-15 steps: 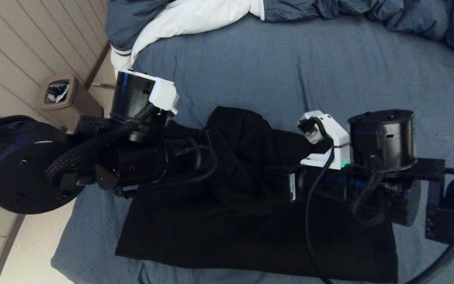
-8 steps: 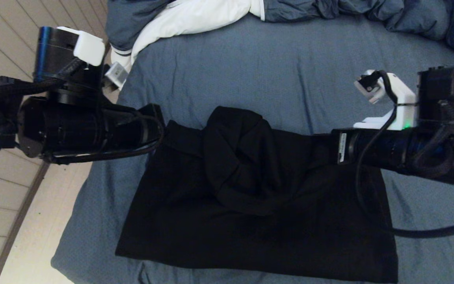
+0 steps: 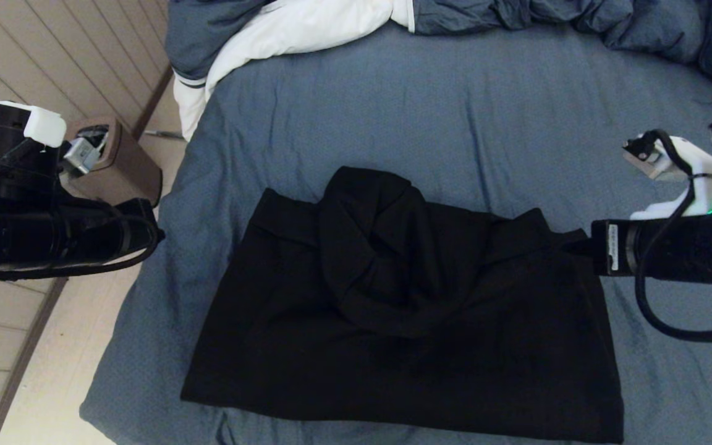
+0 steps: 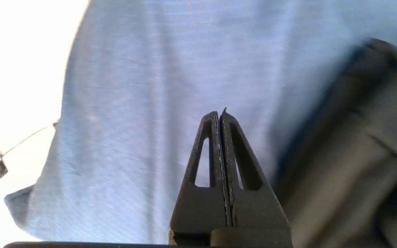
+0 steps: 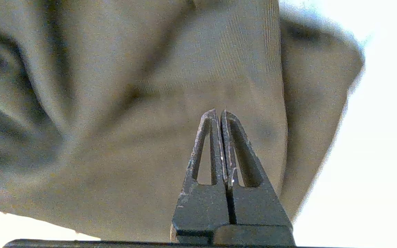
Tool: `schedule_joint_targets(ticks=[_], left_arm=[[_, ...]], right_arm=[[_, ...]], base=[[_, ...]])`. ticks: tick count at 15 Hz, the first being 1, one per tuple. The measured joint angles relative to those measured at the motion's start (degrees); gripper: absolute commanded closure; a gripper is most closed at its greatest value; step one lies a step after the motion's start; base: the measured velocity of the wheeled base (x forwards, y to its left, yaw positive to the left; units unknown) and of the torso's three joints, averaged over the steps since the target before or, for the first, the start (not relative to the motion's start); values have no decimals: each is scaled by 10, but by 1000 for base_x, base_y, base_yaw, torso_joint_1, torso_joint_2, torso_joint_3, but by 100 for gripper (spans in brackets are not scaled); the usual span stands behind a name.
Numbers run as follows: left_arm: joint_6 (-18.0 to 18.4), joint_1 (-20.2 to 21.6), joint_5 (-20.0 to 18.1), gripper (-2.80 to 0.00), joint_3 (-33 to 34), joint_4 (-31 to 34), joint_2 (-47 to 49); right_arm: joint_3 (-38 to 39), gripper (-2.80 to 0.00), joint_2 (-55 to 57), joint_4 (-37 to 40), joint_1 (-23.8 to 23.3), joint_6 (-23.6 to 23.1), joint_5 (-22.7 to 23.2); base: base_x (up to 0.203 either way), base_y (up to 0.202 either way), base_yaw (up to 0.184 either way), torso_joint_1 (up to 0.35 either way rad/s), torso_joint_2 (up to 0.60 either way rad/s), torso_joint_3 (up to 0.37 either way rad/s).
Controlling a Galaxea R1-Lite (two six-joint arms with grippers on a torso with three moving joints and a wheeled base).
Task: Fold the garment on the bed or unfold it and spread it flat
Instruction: Fold the black sweatshirt
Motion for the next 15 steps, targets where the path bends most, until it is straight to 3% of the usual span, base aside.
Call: schedule_joint_targets(ticks=[3, 8, 9, 11, 15], left_arm=[[-1, 10, -8, 0, 54, -51, 2], [-1, 12, -29, 0, 113, -113, 2], [-1, 12, -30, 0, 115, -113, 2], [-1, 12, -34, 0, 118, -113, 2], [-2, 13, -37, 0, 128, -114, -3]], right_arm=[[-12, 0, 1, 76, -8, 3, 1], [-2, 0, 24, 79, -5, 5, 2], [-2, -280, 29, 79, -6, 6, 2], [-6, -280, 31, 90, -9, 5, -1], [-37, -280, 17, 190, -15, -5, -4]], base=[[0, 0, 0, 0, 0, 0], [0, 0, 0, 0, 0, 0], [0, 0, 0, 0, 0, 0], [0, 0, 0, 0, 0, 0], [0, 0, 0, 0, 0, 0]])
